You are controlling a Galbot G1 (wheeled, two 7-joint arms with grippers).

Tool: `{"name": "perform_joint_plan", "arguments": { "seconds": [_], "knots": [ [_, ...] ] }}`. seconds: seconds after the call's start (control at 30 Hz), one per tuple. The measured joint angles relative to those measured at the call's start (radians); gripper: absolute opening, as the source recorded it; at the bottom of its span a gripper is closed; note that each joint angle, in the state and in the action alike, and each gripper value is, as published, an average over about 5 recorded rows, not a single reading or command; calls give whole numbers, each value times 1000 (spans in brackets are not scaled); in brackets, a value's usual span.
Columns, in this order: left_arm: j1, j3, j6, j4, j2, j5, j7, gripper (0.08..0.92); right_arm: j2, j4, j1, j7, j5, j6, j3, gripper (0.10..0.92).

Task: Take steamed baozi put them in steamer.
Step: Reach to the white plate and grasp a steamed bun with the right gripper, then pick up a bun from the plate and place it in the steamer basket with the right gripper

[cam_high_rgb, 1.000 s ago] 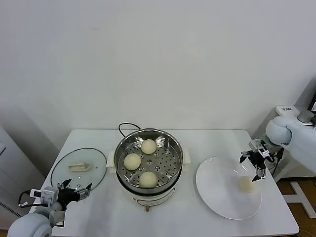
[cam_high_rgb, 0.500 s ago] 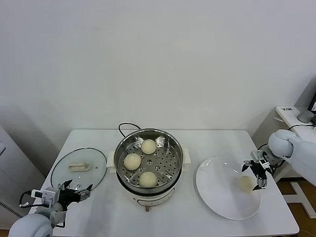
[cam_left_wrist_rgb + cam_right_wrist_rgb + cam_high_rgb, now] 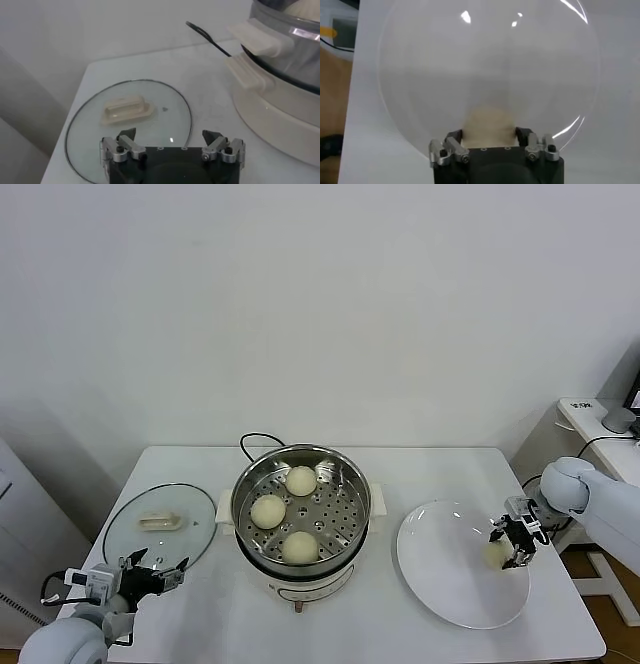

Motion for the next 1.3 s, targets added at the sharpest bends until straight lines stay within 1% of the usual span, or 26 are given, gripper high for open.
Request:
{"name": "perform_joint_plan", "arguments": {
  "seconds": [0.07,0.13,0.23,0.43,0.73,1.03,1.3],
  "knots": [
    [1,-2,0,-1,1,0,0,823,-1,1,-1,-4,2,-2,2,416],
    [1,-3,0,-1,1,0,0,823,-4,5,-1,-10,7,-5,3,386],
    [1,-4,1,-1,2,0,-1,823,-10,14,9,-22,25,-14,-4,375],
    [-2,-4,6,-1,2,2,-4,823,-31,52,111,-53,107,-52,-88,373],
    [0,-11,14,-14,-6,7,-7,823,-6,134,440,-76,320,-148,-361,380],
    [3,-12,13,-20,-13,12,-8,823,110,190,740,-57,532,-259,-601,399],
    [0,-11,13,-20,-13,13,-8,823,242,230,883,-3,693,-357,-701,405]
  ]
}}
